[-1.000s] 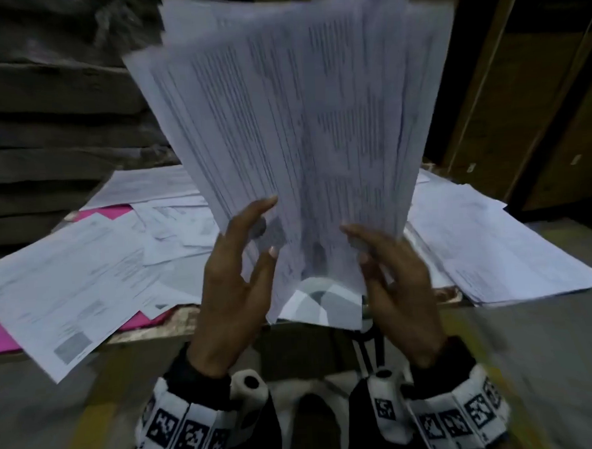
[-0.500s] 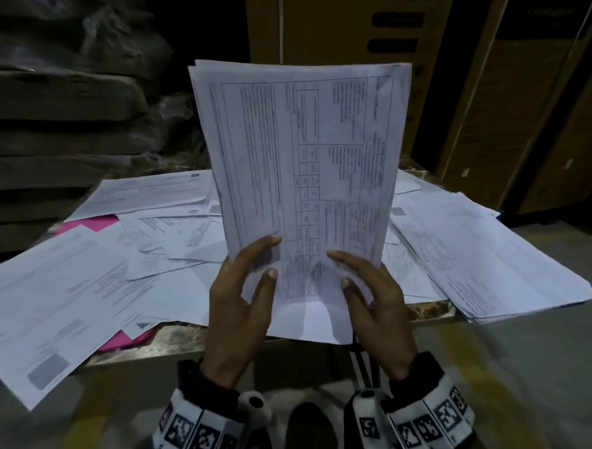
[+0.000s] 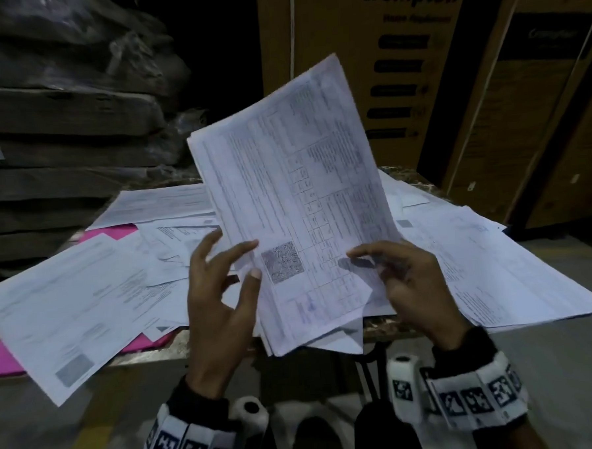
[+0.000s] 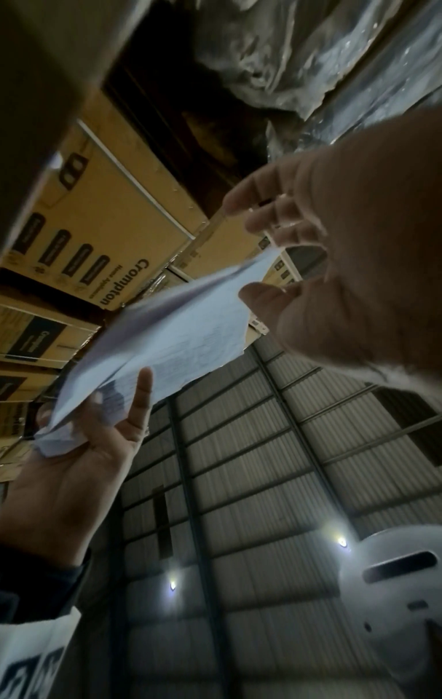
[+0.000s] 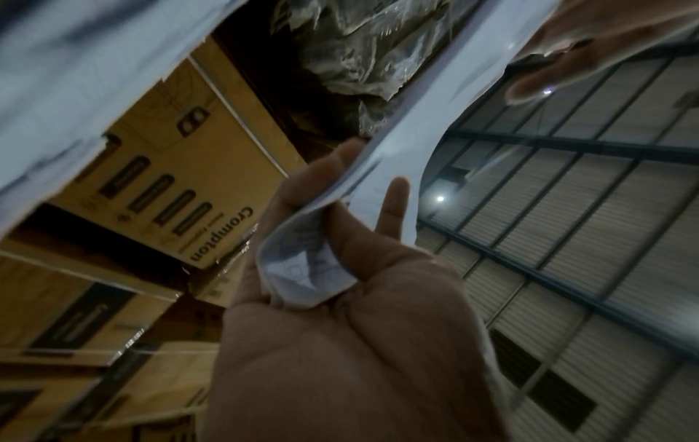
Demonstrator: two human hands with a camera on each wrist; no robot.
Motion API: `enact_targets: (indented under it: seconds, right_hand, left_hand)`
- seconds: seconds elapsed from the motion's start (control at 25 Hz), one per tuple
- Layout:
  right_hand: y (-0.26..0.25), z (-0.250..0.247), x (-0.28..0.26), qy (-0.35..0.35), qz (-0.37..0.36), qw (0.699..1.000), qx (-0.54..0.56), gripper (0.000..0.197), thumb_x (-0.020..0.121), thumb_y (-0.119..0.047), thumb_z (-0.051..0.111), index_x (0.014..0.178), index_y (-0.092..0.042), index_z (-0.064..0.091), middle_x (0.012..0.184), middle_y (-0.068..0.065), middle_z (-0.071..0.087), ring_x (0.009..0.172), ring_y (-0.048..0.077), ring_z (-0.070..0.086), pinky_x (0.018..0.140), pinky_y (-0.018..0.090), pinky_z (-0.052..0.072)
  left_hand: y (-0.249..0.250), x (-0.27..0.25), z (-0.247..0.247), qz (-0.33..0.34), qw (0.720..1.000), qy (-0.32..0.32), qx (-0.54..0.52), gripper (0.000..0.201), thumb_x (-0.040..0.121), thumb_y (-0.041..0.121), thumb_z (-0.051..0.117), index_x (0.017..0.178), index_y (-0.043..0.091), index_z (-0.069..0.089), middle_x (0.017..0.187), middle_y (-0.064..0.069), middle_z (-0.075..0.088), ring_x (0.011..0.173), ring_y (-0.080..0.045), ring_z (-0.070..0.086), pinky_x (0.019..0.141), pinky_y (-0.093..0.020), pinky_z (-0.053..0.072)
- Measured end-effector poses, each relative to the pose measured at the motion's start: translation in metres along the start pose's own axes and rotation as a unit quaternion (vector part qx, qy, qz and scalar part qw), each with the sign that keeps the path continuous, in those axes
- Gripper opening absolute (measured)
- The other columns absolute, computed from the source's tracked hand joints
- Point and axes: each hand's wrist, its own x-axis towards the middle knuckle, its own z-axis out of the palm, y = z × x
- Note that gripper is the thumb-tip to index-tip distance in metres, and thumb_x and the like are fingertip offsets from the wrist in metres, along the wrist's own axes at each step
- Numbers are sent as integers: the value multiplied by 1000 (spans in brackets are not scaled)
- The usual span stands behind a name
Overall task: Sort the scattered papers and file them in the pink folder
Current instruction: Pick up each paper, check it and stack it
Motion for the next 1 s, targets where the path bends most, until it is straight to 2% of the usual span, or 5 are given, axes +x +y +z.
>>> enact_targets:
  seconds: [0.4, 0.52, 0.64, 0.88, 1.0]
  right_hand:
    - [-20, -17, 3, -270, 22, 962, 23, 56, 81, 25, 48, 93, -19, 80, 100, 6, 75, 100, 29, 68, 83, 60, 54]
    - [-28, -21, -1, -305, 32, 952, 6, 66, 74, 28, 46, 87, -26, 81, 95, 7, 75, 93, 31, 69, 76, 58, 52]
    - [-32, -22, -6, -317, 46, 947, -8, 65, 74, 31, 47, 83, -23, 81, 89, 9, 74, 85, 32, 66, 73, 51, 54]
    - [-28, -24, -16, -188, 20, 982, 13, 27, 83, 20, 64, 86, -3, 79, 81, -5, 73, 77, 8, 69, 66, 23, 53]
    - [-18, -25, -25, -43, 23, 997, 61, 32, 83, 21, 61, 82, -6, 78, 83, 6, 72, 82, 22, 70, 68, 34, 58]
  left_hand:
    - [12, 10, -63, -59, 995, 15, 77, 11, 85, 25, 77, 96, 26, 76, 155, 4, 37, 143, -10, 32, 92, -16, 46]
    - [15, 9, -84, -53, 995, -38, 74, 11, 85, 18, 78, 95, 18, 78, 138, 2, 52, 119, 17, 43, 78, 0, 44]
    - [17, 7, -98, -63, 991, -105, 55, 14, 81, 16, 81, 94, 16, 79, 115, 3, 65, 105, 10, 57, 74, -7, 50]
    - [12, -2, -104, -116, 989, -86, -32, 17, 72, -1, 84, 87, 5, 78, 90, -9, 75, 87, -11, 72, 76, -17, 54]
    - [8, -6, -102, -132, 989, -45, -52, 18, 72, 0, 83, 87, 8, 78, 89, -5, 76, 87, -9, 71, 75, -18, 54]
